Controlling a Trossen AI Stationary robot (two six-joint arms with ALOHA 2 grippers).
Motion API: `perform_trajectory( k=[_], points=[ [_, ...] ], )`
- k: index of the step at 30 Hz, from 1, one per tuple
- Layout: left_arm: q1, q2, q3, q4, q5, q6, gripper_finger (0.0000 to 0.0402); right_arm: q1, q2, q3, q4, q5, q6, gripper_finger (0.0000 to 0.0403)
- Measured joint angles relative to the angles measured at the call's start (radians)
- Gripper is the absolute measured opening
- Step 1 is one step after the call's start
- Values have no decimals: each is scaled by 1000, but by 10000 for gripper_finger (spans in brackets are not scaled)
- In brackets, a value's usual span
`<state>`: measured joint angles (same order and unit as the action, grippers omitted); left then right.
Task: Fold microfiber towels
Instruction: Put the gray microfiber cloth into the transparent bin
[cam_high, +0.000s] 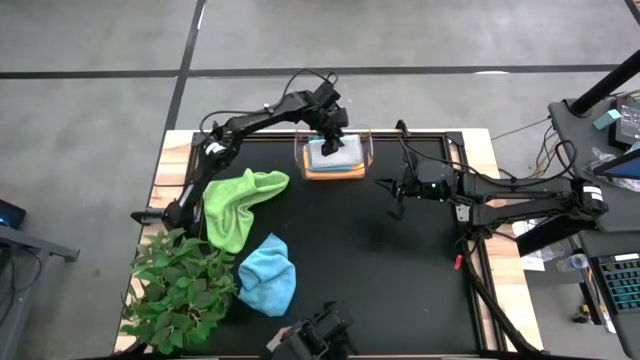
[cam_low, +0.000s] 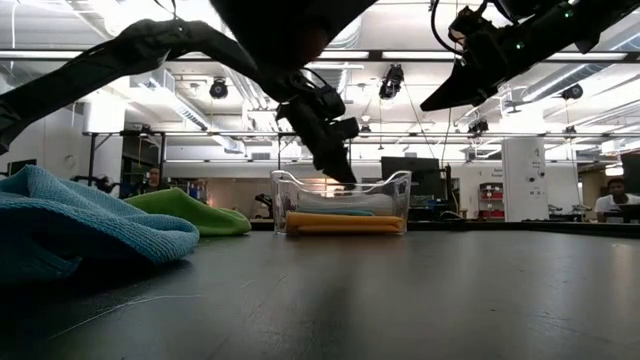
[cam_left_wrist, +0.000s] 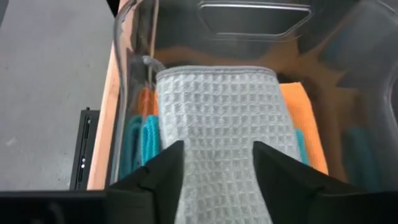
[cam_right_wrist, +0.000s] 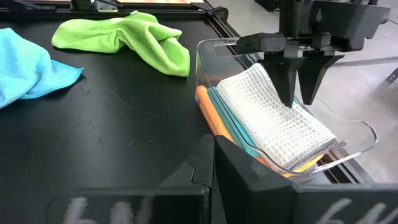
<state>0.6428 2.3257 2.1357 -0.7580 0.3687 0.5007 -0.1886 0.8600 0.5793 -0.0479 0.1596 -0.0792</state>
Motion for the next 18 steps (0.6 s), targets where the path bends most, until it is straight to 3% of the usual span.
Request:
perform_trajectory(
  k=[4,8,13,18],
  points=[
    [1,-1,7,7,-3,2,209,0,0,-3,0,0,0,9],
    [-6,-34,13,-38,-5,27,212,-2,7,-9,0,0,4,9],
    [-7,-102,-10,-152,-8,89,185,-52,71,32,1,0,18,9],
    [-6,-135,-32,-193,-12,111,133,-144,187,172,-69,-2,-44,9]
  ],
)
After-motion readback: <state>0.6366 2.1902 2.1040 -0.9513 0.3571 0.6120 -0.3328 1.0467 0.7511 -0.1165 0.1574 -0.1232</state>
